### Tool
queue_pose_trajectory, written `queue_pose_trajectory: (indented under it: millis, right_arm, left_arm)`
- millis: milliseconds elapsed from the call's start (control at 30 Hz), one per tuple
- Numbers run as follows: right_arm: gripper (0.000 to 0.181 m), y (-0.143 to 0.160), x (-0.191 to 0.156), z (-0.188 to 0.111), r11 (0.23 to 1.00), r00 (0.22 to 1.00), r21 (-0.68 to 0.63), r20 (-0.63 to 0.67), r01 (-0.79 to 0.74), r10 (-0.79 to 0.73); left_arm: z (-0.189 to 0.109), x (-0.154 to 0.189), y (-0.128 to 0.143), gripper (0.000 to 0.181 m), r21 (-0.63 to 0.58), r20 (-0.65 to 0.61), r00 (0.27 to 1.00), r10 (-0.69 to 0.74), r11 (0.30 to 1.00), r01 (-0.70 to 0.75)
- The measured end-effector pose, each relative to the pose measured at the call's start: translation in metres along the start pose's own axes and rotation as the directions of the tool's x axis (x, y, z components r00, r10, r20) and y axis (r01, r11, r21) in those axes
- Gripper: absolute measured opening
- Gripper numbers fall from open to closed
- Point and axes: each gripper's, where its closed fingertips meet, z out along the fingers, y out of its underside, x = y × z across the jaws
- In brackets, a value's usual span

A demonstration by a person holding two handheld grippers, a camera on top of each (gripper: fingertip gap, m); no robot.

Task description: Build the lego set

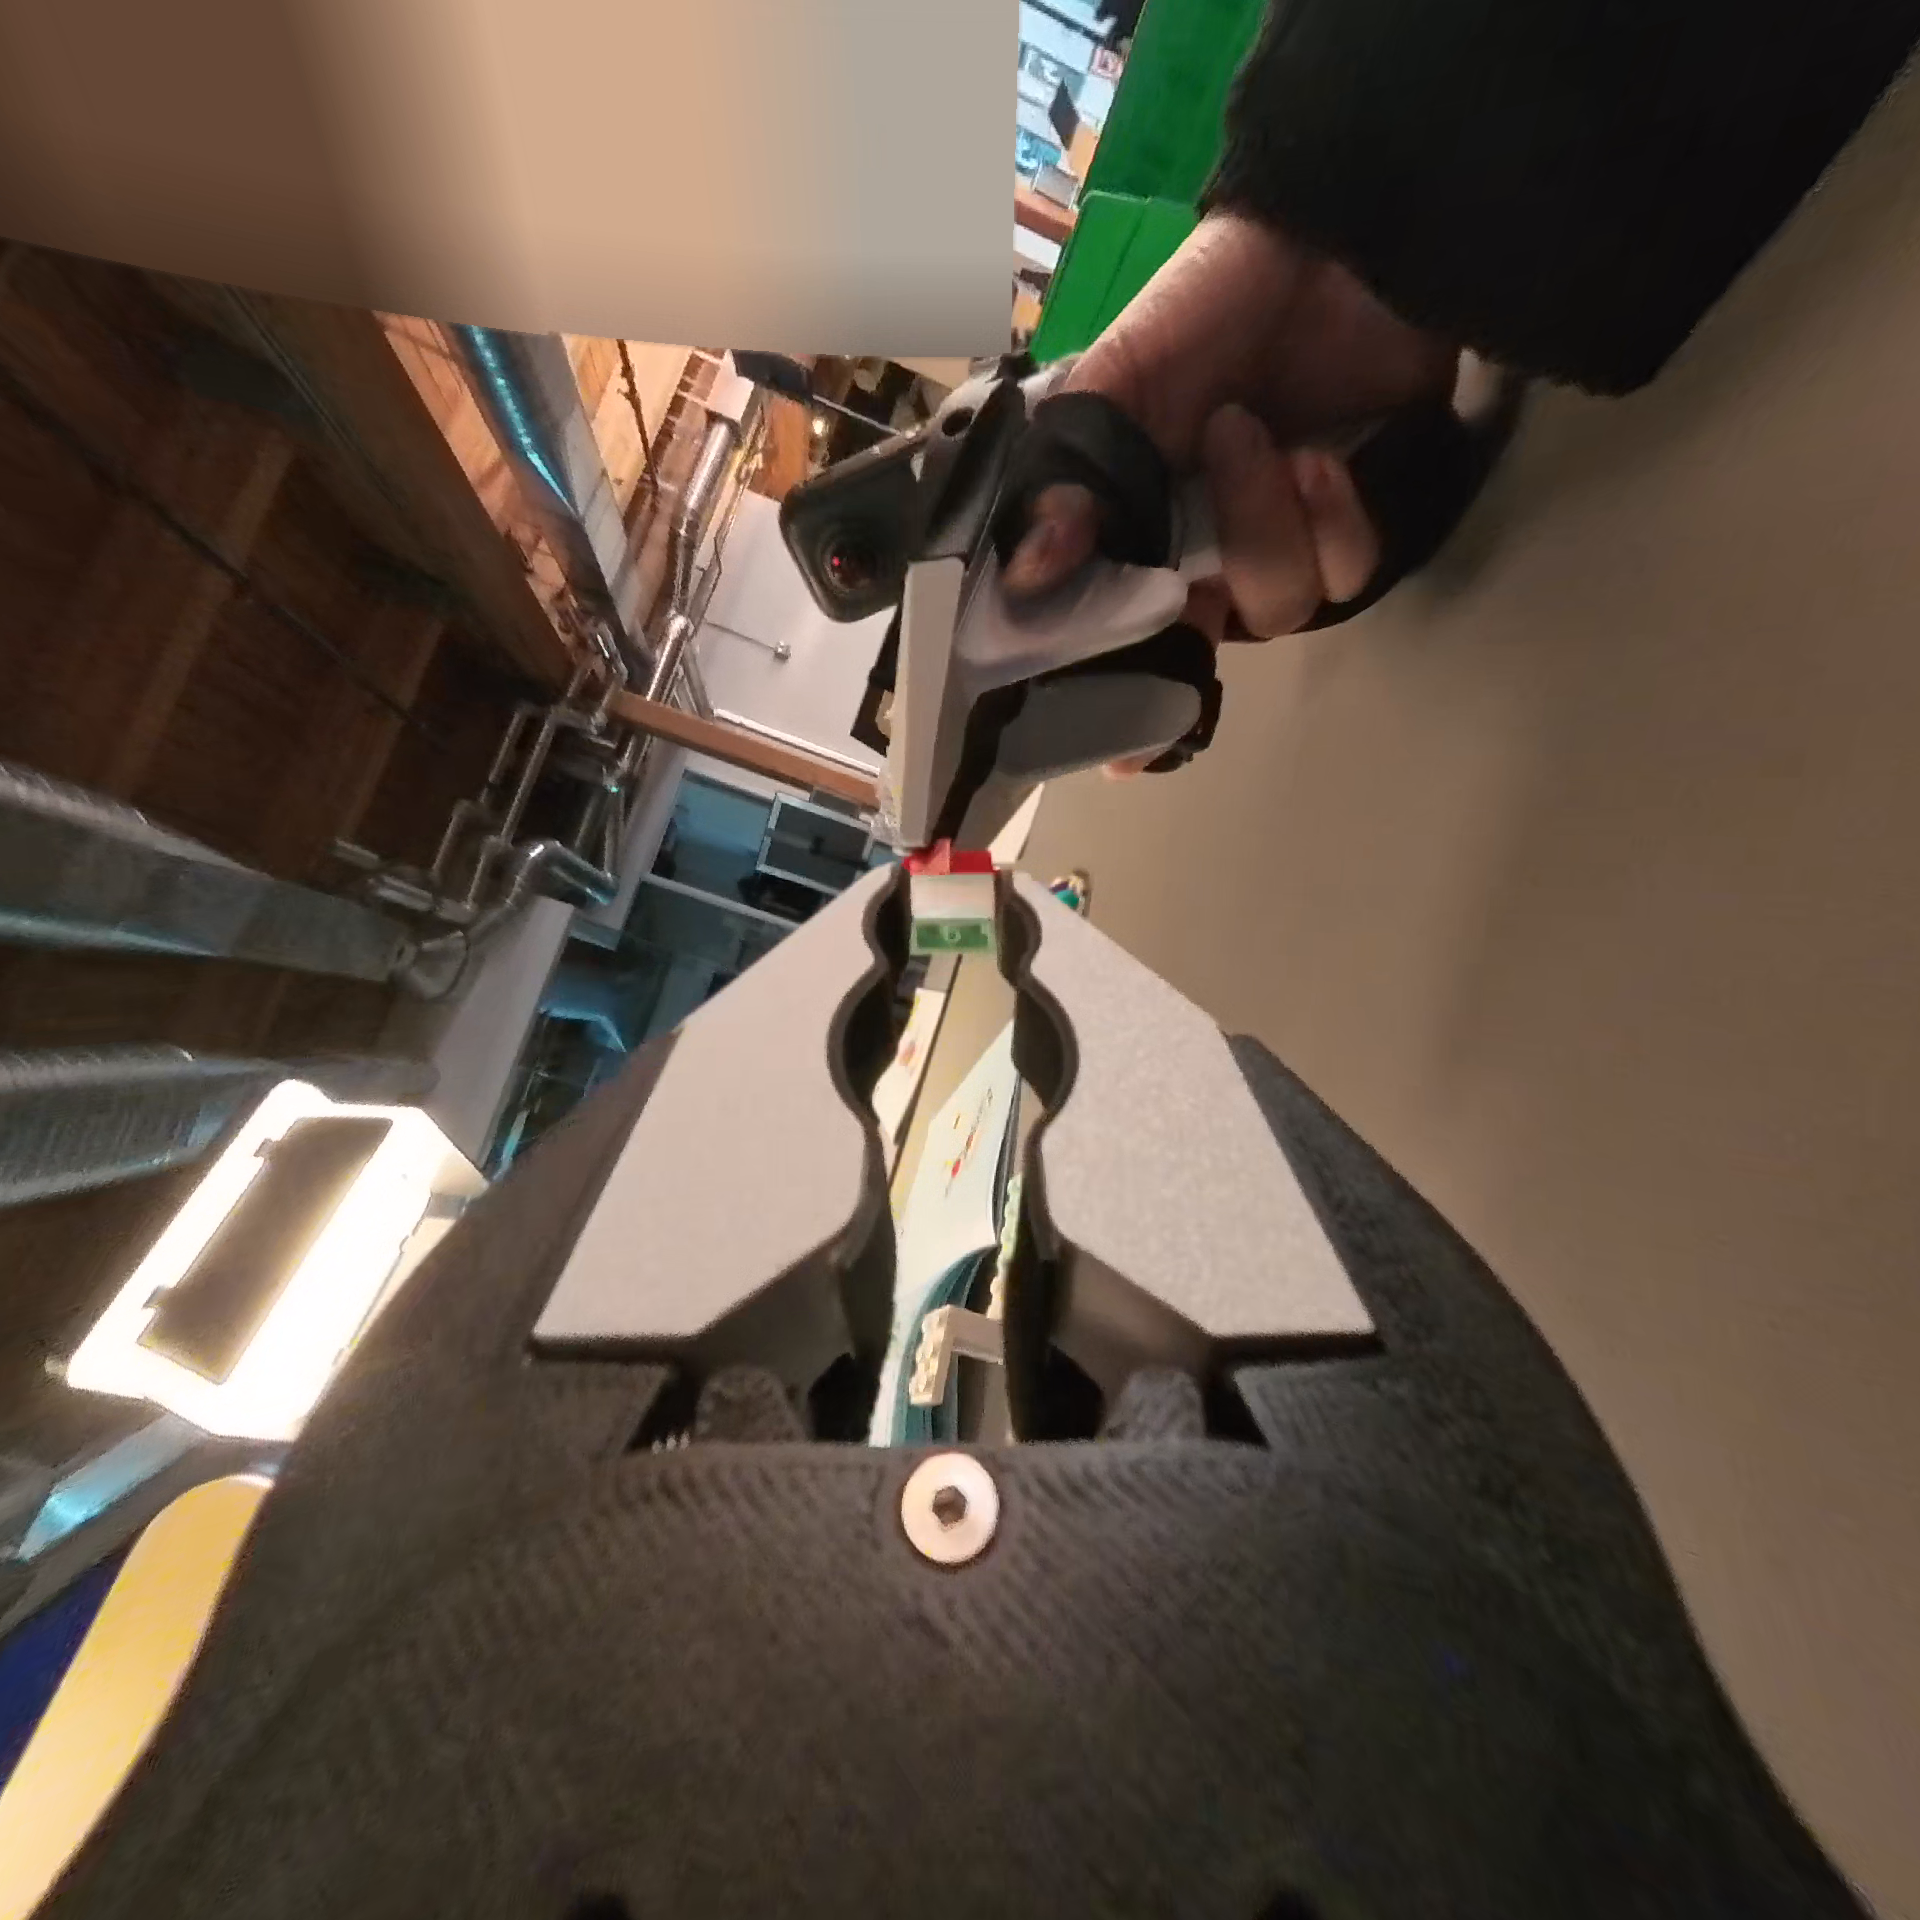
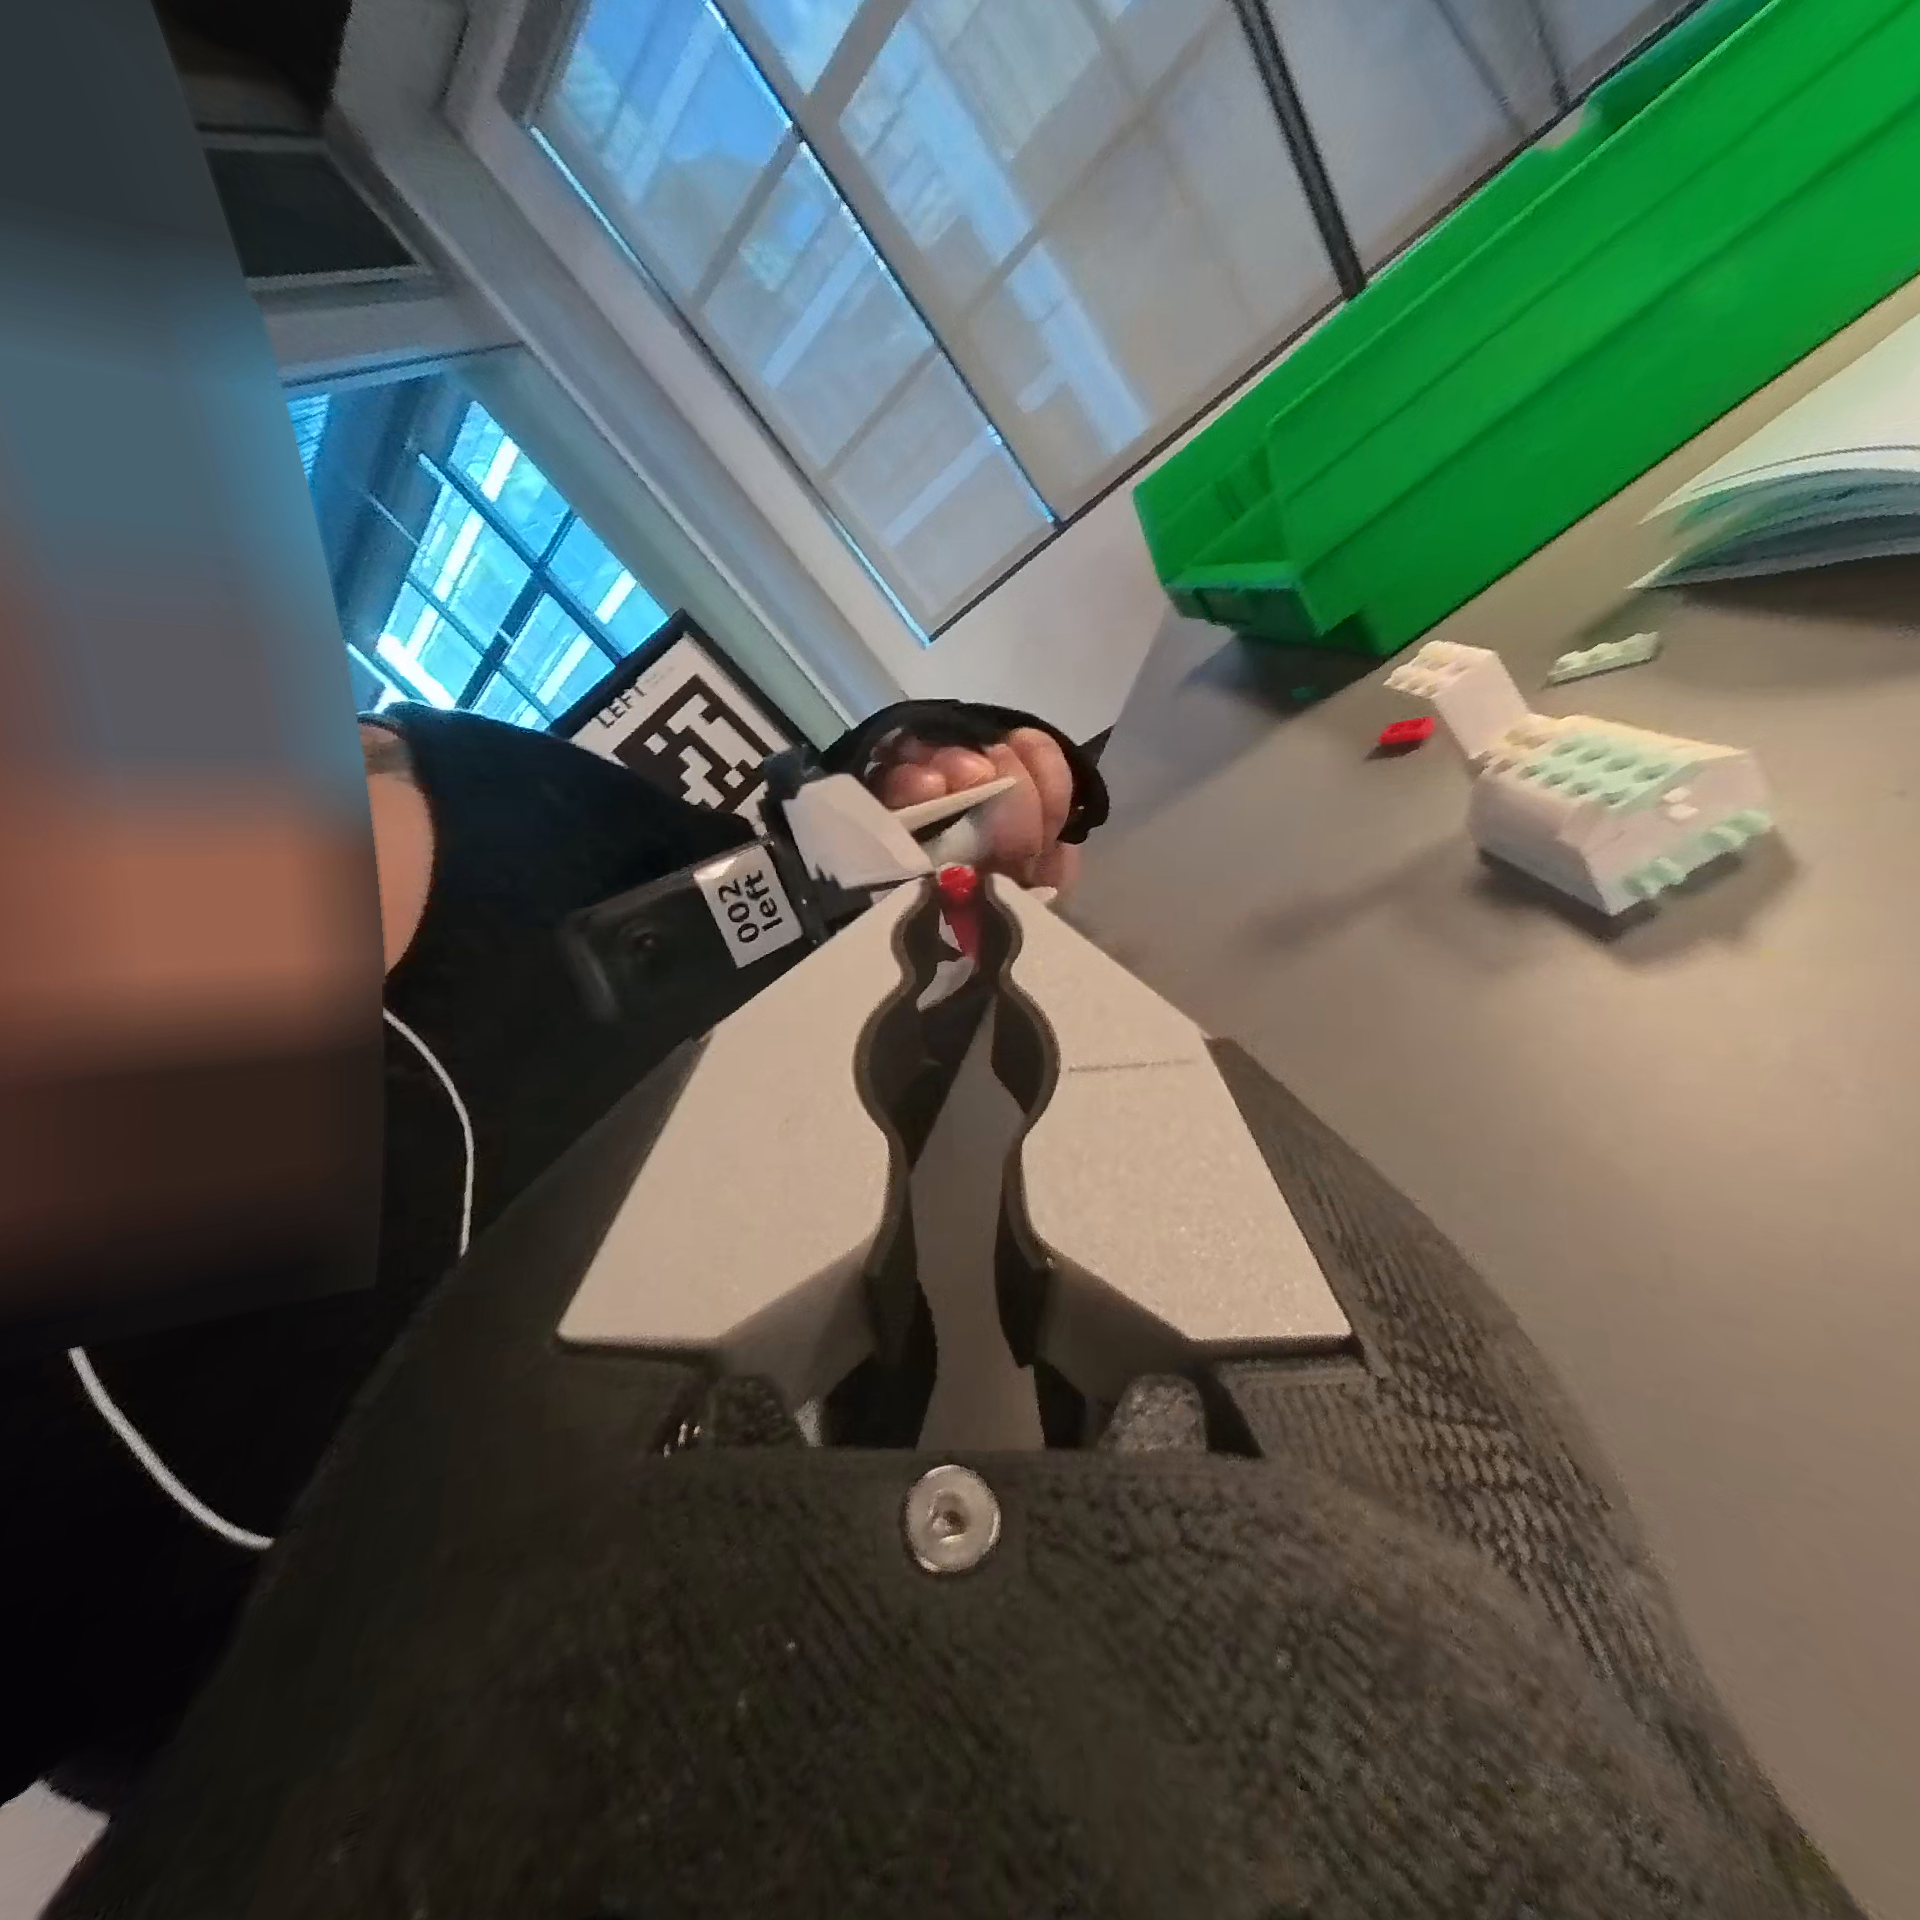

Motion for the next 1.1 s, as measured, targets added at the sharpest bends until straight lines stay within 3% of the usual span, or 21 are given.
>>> queue_pose_trajectory:
  millis: [100,133,267,367,567,733,933,1000,1100]
  right_arm:
    - [0.006,0.004,-0.004,0.001,0.999,0.999,-0.028,0.041,-0.028,0.03]
    - [0.006,0.01,-0.008,0.003,0.997,0.996,-0.068,0.067,-0.046,0.051]
    - [0.005,0.031,-0.021,0.021,0.983,0.992,-0.184,0.125,-0.01,0.034]
    - [0.005,0.018,-0.008,0.012,0.994,0.998,-0.108,0.057,-0.024,0.03]
    - [0.005,-0.001,0.009,-0.004,0.995,0.992,-0.018,-0.078,0.1,-0.101]
    - [0.005,-0.015,0.016,-0.011,0.971,0.957,0.04,-0.185,0.234,-0.223]
    - [0.005,-0.037,0.028,-0.028,0.938,0.915,0.157,-0.318,0.308,-0.248]
    - [0.005,-0.043,0.03,-0.035,0.919,0.892,0.18,-0.363,0.351,-0.27]
    - [0.005,-0.05,0.034,-0.042,0.894,0.851,0.181,-0.43,0.41,-0.303]
  left_arm:
    - [-0.005,0.002,-0.008,0.015,0.052,-0.018,1.0,-0.004,0.999,0.005]
    - [-0.006,0.007,-0.013,0.0,0.085,-0.048,0.999,0.014,0.996,-0.01]
    - [0.001,0.031,-0.024,0.0,0.116,-0.123,0.987,0.106,0.989,-0.091]
    - [0.003,0.018,-0.013,0.0,0.079,-0.104,0.994,0.018,0.997,-0.009]
    - [-0.002,0.006,0.001,0.0,0.029,-0.087,0.992,-0.095,0.995,0.097]
    - [-0.017,-0.008,0.024,0.004,-0.066,-0.067,0.958,-0.278,0.96,0.273]
    - [-0.046,-0.07,0.069,0.019,-0.217,0.112,0.888,-0.445,0.862,0.459]
    - [-0.053,-0.1,0.094,0.025,-0.306,0.153,0.875,-0.46,0.82,0.485]
    - [-0.05,-0.116,0.142,0.027,-0.545,0.025,0.844,-0.535,0.701,0.46]
